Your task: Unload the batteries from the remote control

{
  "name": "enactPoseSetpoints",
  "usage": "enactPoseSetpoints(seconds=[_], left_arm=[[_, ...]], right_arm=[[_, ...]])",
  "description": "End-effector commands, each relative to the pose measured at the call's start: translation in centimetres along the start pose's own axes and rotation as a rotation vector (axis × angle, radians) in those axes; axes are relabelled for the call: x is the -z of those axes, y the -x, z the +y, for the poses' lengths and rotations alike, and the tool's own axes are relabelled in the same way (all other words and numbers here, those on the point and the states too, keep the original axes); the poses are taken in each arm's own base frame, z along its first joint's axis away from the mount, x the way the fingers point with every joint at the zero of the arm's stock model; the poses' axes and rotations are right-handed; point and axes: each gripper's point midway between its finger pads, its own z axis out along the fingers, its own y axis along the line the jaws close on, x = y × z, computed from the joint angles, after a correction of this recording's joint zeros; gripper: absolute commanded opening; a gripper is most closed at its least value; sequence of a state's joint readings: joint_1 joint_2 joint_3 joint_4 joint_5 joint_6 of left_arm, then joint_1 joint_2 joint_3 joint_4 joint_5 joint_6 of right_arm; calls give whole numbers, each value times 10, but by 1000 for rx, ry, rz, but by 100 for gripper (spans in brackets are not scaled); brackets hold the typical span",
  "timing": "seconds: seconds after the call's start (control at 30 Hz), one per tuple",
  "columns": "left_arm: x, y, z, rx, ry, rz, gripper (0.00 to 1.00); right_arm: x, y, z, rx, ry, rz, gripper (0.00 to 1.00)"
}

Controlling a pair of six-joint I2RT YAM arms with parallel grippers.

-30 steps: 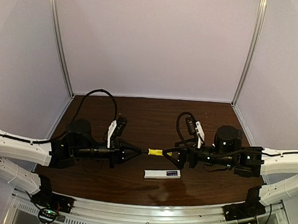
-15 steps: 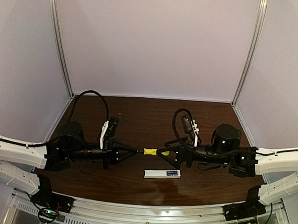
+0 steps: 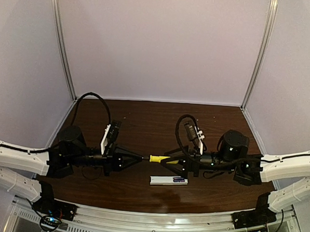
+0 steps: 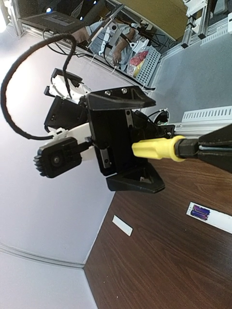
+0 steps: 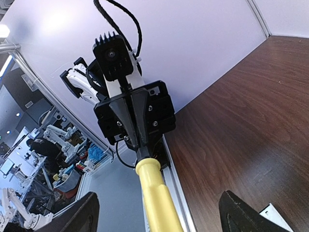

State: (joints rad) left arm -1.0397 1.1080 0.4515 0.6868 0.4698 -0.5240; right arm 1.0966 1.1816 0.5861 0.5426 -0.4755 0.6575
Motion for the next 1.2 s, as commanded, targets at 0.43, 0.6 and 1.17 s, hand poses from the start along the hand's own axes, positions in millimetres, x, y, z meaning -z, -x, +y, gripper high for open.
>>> enactPoseSetpoints(seconds=[0.43,0.6,1.17], left_arm=[[4,11,-9,-7,-48,-50,0],[3,10,-9,-5,-51,-49,0],[3,10,-8,-7,-41,-49,0]], right_arm=[[-8,-3,41,77,185,-6,59],[-10,-3,43,76,198,-4,50],[-11,3,33,85,129,-47,40]])
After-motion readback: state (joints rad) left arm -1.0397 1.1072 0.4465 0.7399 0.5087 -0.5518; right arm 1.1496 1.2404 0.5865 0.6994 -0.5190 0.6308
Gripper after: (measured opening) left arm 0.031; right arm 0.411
